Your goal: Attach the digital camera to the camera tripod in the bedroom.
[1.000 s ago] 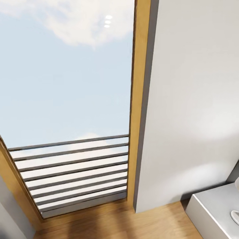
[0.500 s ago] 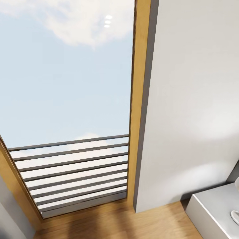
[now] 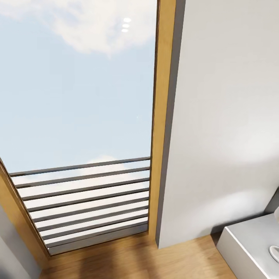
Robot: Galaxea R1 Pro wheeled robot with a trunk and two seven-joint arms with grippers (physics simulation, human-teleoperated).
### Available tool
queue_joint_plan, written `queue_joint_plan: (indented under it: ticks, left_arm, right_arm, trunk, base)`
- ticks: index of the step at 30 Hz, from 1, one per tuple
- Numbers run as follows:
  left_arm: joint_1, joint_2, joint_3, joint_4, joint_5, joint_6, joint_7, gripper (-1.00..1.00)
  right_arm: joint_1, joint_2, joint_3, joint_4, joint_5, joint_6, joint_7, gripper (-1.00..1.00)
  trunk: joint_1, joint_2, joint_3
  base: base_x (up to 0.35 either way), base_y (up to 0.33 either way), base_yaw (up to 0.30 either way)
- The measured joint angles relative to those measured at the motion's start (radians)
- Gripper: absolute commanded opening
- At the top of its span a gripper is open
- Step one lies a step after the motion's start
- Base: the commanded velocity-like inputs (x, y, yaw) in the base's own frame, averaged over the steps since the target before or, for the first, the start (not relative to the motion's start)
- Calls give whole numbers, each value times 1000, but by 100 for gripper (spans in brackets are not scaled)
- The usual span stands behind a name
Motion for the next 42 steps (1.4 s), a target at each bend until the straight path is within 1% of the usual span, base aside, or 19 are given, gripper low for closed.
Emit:
queue_joint_plan:
  ticks: [3, 6, 7, 9, 12, 17, 23, 29, 36, 42]
  left_arm:
    - [0, 0, 0, 0, 0, 0, 2, 100]
    - [0, 0, 0, 0, 4, -1, 3, 100]
    - [0, 0, 0, 0, 7, -1, 4, 100]
    - [0, 1, -1, 0, 8, -2, 4, 100]
    - [0, 1, -1, -1, 9, -2, 5, 100]
    - [0, 8, -2, -12, 9, -3, 6, 100]
    - [0, 12, -3, -79, 5, 5, 9, 100]
    - [0, 11, -2, -118, 6, 8, 9, 100]
    - [0, 8, 0, -121, 9, 2, 9, 100]
    - [0, 8, 2, -117, 15, -1, 9, 100]
  right_arm:
    - [0, -1, -2, -7, 0, -1, -1, 100]
    - [0, -13, -7, -21, -1, -1, -2, 100]
    - [0, -44, -13, -73, -2, 1, -3, 100]
    - [1, -59, -13, -114, -4, 5, -3, 100]
    - [1, -69, -14, -163, -5, 9, -1, 100]
    - [1, -74, -8, -206, 0, 2, -3, 100]
    - [1, -75, -6, -217, 2, -3, -3, 100]
    - [1, -75, -5, -219, -1, 1, 1, 100]
    - [1, -76, -6, -219, -3, 2, 7, 100]
    - [1, -75, -8, -178, -5, 0, 2, 100]
  trunk:
    - [0, 0, 0]
    - [0, 0, 0]
    - [0, 0, 0]
    - [0, 0, 0]
    - [0, 0, 0]
    - [0, 0, 0]
    - [0, 0, 0]
    - [0, 0, 0]
    - [0, 0, 0]
    - [0, 0, 0]
  base:
    - [0, 0, 0]
    - [0, 0, 0]
    - [0, 0, 0]
    - [0, 0, 0]
    - [0, 0, 0]
    - [0, 0, 0]
    - [0, 0, 0]
    - [0, 0, 0]
    - [0, 0, 0]
    - [0, 0, -6]
